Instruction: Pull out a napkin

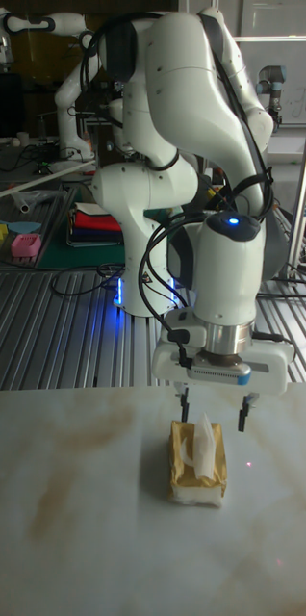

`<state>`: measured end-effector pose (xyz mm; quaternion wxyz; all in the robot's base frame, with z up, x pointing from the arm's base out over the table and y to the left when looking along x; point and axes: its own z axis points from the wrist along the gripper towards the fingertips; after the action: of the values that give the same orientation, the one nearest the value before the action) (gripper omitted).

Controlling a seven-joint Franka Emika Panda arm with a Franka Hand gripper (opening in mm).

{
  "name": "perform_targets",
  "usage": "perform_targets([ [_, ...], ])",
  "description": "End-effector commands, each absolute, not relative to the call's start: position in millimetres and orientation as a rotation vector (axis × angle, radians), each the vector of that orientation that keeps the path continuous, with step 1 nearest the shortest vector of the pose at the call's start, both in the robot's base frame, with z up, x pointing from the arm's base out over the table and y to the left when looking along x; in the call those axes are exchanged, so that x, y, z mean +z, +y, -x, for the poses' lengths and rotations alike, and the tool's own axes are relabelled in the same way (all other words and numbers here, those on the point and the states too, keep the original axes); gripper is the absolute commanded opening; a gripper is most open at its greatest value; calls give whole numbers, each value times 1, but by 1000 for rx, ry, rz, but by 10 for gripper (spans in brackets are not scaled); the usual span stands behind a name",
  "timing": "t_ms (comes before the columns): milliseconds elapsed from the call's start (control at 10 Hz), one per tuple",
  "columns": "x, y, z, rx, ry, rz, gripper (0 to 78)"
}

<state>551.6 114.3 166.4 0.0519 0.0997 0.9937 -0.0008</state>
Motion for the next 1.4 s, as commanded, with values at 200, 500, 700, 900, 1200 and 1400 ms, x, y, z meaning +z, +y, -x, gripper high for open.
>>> perform_targets([
  [200,159,112,-555,-70,3031,-131,774],
  [500,158,111,-555,-77,3037,-98,774],
  [700,158,111,-555,-74,3040,-108,774],
  [900,157,111,-553,-71,3042,-119,774],
  [1200,157,110,-553,-60,3041,-126,774],
  [1400,156,109,-553,-60,3039,-127,774],
])
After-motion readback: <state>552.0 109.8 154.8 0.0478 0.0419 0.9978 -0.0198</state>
